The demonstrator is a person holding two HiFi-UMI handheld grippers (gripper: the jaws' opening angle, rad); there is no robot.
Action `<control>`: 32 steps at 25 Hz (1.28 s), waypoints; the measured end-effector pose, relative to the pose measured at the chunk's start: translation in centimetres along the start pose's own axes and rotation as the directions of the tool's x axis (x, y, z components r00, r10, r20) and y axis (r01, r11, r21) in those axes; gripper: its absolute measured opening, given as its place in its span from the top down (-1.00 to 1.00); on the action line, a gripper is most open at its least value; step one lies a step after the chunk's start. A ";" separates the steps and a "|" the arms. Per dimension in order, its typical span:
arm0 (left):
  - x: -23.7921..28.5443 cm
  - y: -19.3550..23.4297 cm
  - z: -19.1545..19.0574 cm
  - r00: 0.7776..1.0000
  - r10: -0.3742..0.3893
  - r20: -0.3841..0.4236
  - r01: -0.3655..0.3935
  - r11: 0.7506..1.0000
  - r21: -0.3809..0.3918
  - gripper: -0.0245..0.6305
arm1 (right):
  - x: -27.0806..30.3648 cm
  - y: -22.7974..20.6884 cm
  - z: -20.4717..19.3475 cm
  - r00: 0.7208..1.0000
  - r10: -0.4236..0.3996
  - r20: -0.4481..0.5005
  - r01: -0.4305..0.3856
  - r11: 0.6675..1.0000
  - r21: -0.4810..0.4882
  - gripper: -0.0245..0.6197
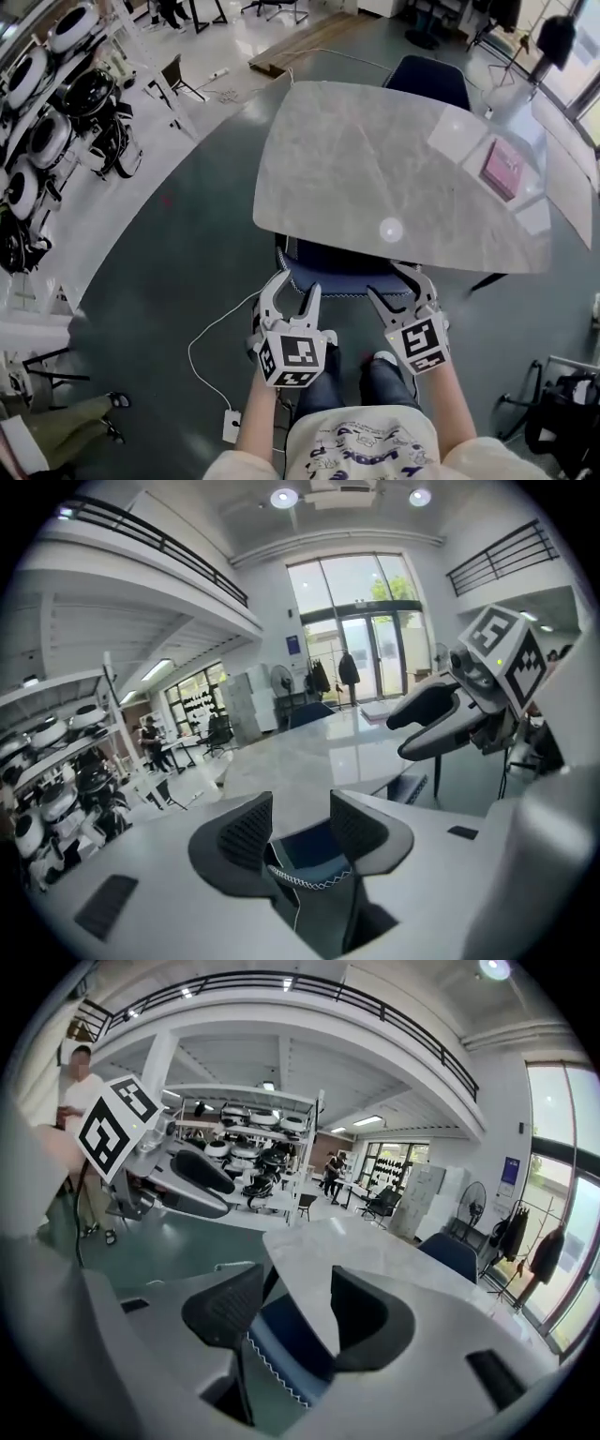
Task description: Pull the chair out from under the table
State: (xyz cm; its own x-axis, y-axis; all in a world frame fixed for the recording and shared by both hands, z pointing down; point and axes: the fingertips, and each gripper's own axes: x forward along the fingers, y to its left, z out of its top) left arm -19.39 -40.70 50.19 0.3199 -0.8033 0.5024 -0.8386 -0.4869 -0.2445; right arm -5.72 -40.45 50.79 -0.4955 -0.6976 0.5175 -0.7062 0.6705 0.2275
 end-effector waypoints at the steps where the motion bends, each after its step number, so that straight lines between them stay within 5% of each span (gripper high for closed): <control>1: 0.7 -0.7 -0.4 0.999 -0.033 -0.012 0.033 0.999 0.031 0.29 | 0.2 0.2 -0.8 1.000 0.002 -0.024 -0.002 1.000 -0.011 0.19; 6: 3.5 -4.8 -2.2 0.981 -0.176 -0.078 0.187 0.968 0.166 0.29 | 0.8 1.1 -5.4 0.986 0.020 -0.164 -0.035 0.996 -0.088 0.19; 12: 5.8 -8.1 -5.2 0.940 -0.271 -0.208 0.326 0.893 0.310 0.20 | 1.7 1.9 -10.3 0.940 0.020 -0.339 -0.097 0.973 -0.211 0.16; 17: 7.8 -10.2 -7.4 0.913 -0.289 -0.288 0.380 0.858 0.345 0.19 | 2.8 1.6 -13.2 0.903 0.006 -0.430 -0.144 0.947 -0.288 0.16; 22: 8.0 -10.9 -7.7 0.876 -0.338 -0.345 0.448 0.836 0.318 0.28 | 4.3 1.7 -16.3 0.849 -0.011 -0.528 -0.251 0.871 -0.422 0.16; 25: 8.0 -11.1 -8.9 0.844 -0.326 -0.426 0.493 0.784 0.378 0.26 | 5.0 2.2 -17.5 0.826 0.002 -0.563 -0.308 0.839 -0.448 0.16; 32: 10.3 -12.4 -10.4 0.815 -0.309 -0.490 0.532 0.735 0.420 0.24 | 6.0 2.1 -18.7 0.818 0.041 -0.574 -0.336 0.844 -0.419 0.20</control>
State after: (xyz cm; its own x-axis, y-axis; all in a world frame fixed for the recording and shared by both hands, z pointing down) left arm -10.32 -39.40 67.02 0.3038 -0.3357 0.8916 -0.2606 -0.9295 -0.2611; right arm -0.72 -38.49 69.79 -0.1444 -0.3980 0.9059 -0.2174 0.9059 0.3634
